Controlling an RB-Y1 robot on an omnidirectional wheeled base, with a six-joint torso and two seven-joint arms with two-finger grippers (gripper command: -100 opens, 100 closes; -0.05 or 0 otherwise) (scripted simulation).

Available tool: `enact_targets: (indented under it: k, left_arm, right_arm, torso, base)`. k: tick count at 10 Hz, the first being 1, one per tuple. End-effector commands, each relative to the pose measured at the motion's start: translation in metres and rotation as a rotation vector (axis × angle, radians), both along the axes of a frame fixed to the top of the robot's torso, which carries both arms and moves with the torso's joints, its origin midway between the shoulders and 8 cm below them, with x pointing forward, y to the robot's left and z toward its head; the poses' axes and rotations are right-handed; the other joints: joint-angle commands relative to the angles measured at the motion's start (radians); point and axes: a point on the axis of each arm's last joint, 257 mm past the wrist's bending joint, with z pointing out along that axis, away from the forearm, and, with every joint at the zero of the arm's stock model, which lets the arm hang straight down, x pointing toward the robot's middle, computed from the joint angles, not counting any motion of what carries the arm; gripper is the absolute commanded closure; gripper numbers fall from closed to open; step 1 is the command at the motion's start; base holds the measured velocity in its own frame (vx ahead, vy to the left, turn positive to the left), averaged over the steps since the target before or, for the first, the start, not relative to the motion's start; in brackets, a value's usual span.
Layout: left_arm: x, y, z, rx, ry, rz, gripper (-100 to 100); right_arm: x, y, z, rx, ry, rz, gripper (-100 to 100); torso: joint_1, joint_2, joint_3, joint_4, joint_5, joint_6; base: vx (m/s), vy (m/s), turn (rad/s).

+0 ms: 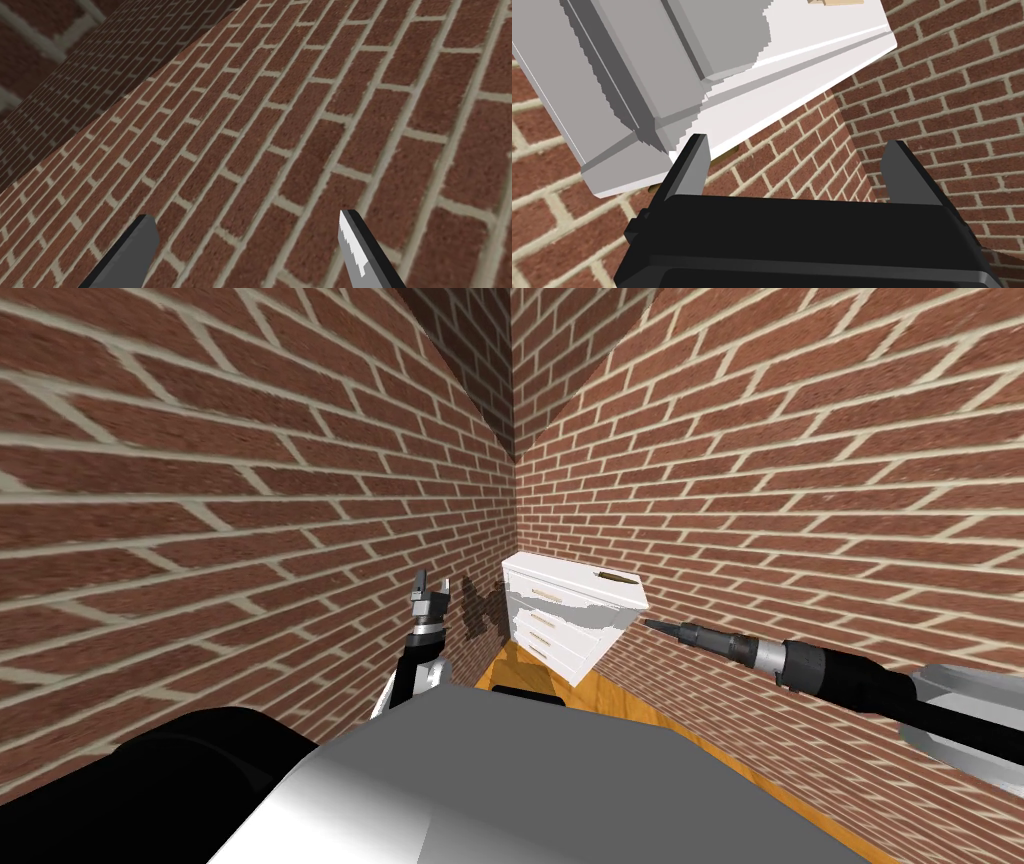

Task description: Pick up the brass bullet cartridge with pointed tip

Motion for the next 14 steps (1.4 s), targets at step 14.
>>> enact_targets:
  k: [14]
  left_arm:
    - [0.000,0.000,0.000,0.000,0.000,0.000,0]
  right_arm:
    - [0.017,-0.060,0.020,-0.498,0.117,0.230,-100]
  torso:
    - [0.000,-0.003,-0.002,-0.001,0.000,0.000]
  base:
    - [0.042,0.021,-0.028]
